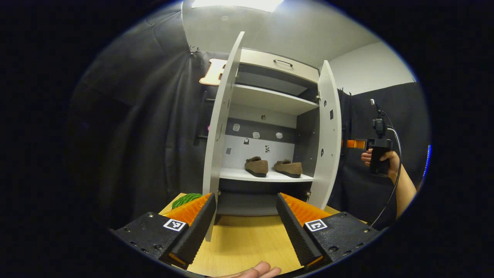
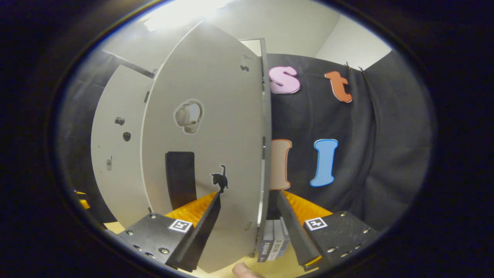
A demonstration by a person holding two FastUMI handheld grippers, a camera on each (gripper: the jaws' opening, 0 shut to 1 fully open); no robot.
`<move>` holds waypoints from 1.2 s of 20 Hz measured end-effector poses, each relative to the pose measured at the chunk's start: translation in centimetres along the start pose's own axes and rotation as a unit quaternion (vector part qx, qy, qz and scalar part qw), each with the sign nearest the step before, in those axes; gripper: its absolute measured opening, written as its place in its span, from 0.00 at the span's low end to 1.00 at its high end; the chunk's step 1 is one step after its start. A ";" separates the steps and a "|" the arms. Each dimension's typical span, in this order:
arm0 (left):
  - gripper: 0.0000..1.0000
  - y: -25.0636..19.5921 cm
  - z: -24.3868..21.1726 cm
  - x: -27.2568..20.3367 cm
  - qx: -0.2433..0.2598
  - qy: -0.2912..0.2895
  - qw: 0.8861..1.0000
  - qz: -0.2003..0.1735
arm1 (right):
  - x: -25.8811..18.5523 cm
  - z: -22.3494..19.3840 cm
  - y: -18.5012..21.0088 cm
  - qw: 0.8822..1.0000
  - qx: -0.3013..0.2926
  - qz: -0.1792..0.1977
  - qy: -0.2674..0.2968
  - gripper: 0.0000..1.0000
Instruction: Grab one shoe with the right hand and put it into the shoe cabinet, grab the other shoe with the left hand and put it into the shoe cabinet; then close the right door with the right hand and the left door with the left hand.
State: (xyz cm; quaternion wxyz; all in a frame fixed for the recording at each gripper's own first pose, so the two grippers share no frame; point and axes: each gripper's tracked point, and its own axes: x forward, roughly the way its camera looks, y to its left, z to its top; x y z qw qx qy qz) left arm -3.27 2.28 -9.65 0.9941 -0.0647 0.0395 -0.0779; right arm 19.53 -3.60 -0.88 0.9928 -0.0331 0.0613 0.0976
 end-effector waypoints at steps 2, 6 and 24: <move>0.96 0.5 0.1 0.5 -0.009 -0.004 1.000 -0.001 | 0.6 -1.0 3.4 0.999 0.010 0.032 0.017 0.91; 0.96 3.0 0.4 0.2 -0.007 -0.007 1.000 0.012 | 0.6 -1.3 6.2 0.999 0.002 0.043 0.002 0.96; 0.96 20.1 6.0 7.8 0.024 -0.005 0.997 0.077 | -12.5 -5.0 9.5 0.995 0.026 0.070 -0.070 0.96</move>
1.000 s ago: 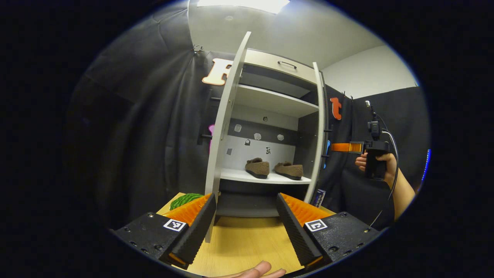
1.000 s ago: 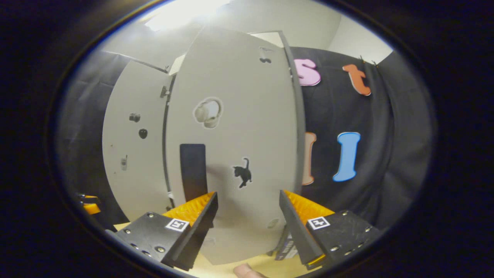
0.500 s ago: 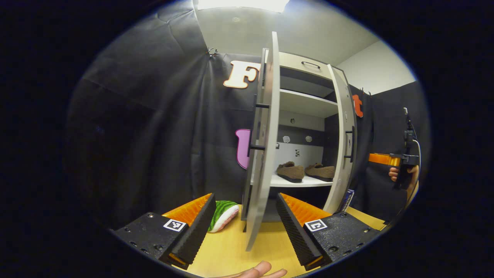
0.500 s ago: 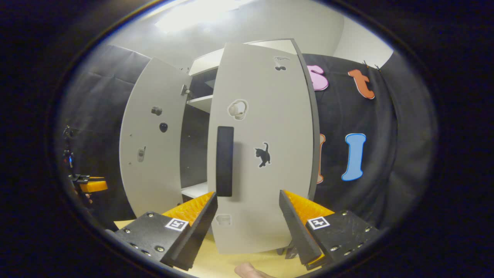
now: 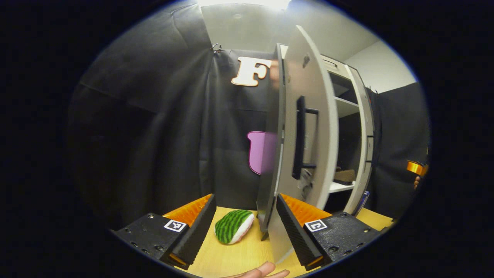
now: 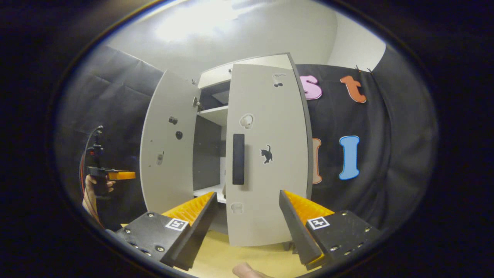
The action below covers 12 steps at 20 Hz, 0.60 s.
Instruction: Grab one shoe with the right hand and put it into the shoe cabinet, grab the other shoe with the left hand and put it into the shoe cabinet; then close the right door with the right hand and the left door with the left hand.
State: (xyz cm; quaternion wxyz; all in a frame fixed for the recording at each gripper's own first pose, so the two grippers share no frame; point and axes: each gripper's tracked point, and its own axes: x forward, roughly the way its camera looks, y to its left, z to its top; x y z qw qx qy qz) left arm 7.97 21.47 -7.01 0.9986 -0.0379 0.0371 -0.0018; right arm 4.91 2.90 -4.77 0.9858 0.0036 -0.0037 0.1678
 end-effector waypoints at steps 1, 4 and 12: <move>0.93 0.5 0.6 0.9 0.003 -0.003 1.000 0.000 | -0.7 0.0 0.1 1.000 0.000 0.002 -0.004 0.96; 0.95 2.1 2.4 2.9 -0.040 0.016 0.999 0.017 | -1.8 -0.2 0.0 1.000 -0.005 -0.013 -0.006 0.96; 0.96 0.4 8.9 6.5 0.005 -0.005 1.000 -0.013 | -3.3 -1.1 0.2 1.000 -0.015 -0.022 0.000 0.96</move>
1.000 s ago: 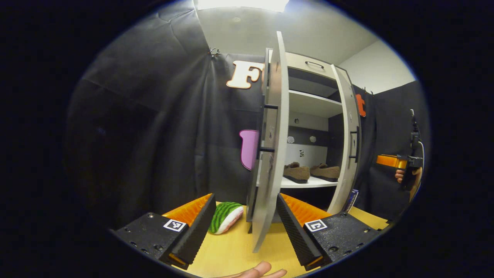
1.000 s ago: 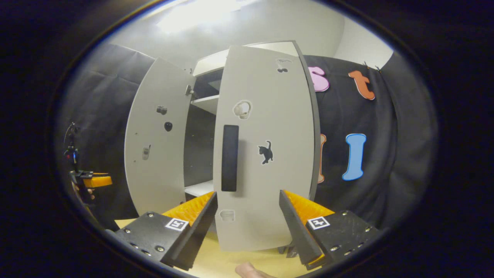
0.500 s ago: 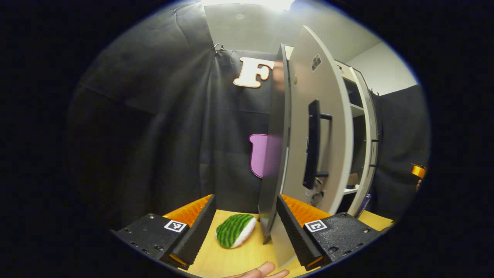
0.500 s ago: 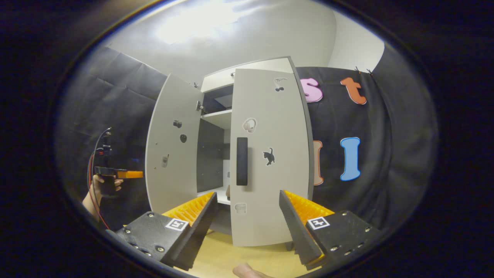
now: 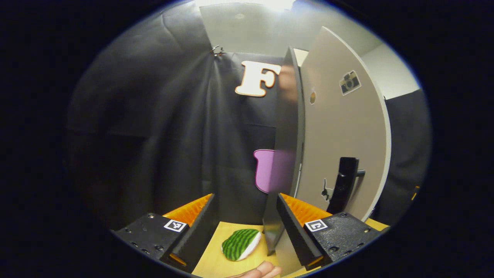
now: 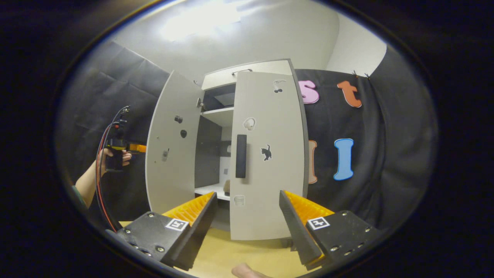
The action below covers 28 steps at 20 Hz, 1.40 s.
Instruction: Grab one shoe with the right hand and put it into the shoe cabinet, grab the other shoe with the left hand and put it into the shoe cabinet; then close the right door with the right hand and the left door with the left hand.
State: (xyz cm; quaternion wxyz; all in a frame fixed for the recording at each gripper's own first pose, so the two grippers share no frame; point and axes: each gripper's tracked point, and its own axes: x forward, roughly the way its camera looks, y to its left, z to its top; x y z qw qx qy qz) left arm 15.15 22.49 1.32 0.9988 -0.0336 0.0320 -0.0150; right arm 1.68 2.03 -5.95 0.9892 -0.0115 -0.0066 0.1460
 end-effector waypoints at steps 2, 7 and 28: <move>0.93 -2.8 -0.1 0.2 -0.007 0.008 1.000 -0.030 | -0.5 0.7 -0.2 1.000 -0.005 -0.004 -0.010 0.96; 0.84 -5.6 -0.2 -0.2 0.028 0.005 0.999 -0.021 | -1.6 1.0 0.2 1.000 -0.013 0.002 -0.011 0.98; 0.85 -16.9 -2.1 2.0 0.018 0.033 0.996 -0.086 | -5.4 1.5 -0.8 1.000 -0.002 -0.015 -0.010 0.96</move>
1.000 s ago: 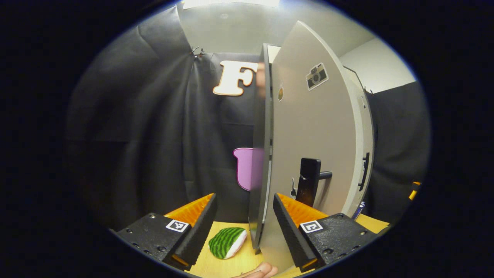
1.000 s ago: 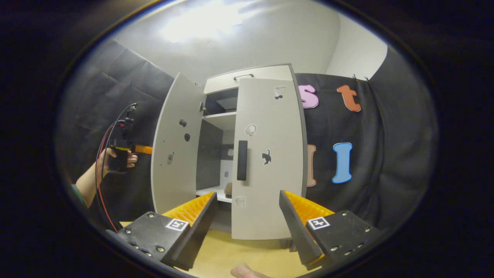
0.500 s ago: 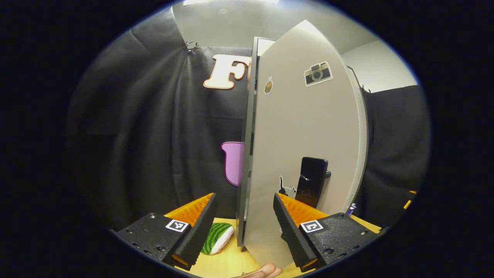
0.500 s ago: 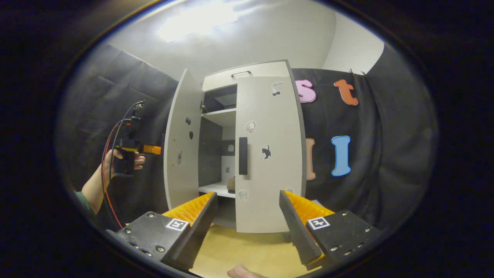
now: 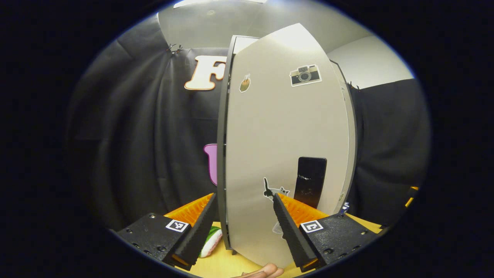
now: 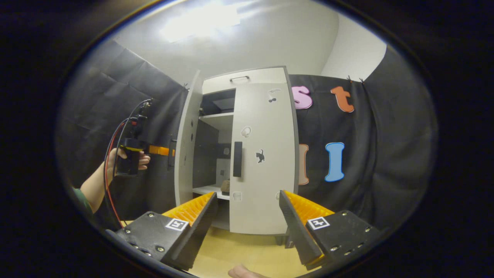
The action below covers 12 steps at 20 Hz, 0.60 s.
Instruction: Grab one shoe with the right hand and put it into the shoe cabinet, grab the other shoe with the left hand and put it into the shoe cabinet; then close the right door with the right hand and the left door with the left hand.
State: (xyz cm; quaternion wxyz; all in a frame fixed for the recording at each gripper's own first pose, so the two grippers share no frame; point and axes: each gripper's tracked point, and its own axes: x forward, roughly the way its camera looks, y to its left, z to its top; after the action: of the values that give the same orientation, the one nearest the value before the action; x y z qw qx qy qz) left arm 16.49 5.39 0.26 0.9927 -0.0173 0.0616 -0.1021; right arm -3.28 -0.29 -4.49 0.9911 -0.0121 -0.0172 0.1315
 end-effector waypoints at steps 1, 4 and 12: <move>0.90 -0.2 0.1 0.4 -0.009 0.000 1.000 -0.009 | -0.3 0.0 -0.3 1.000 0.000 -0.001 0.000 0.96; 0.91 -2.6 -0.2 1.8 -0.023 0.011 0.999 -0.036 | -1.0 -0.2 -1.2 1.000 -0.008 -0.010 0.000 0.96; 0.92 -7.7 -0.7 1.6 -0.011 0.014 0.999 -0.036 | -2.4 -0.3 -3.6 1.000 0.005 -0.022 0.001 0.96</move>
State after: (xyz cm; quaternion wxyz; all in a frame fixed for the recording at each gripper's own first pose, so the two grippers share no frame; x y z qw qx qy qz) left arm 16.39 -2.52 -0.27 0.9872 -0.0288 0.0756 -0.1373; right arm -4.60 -4.39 -4.80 0.9938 -0.0065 -0.0154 0.1100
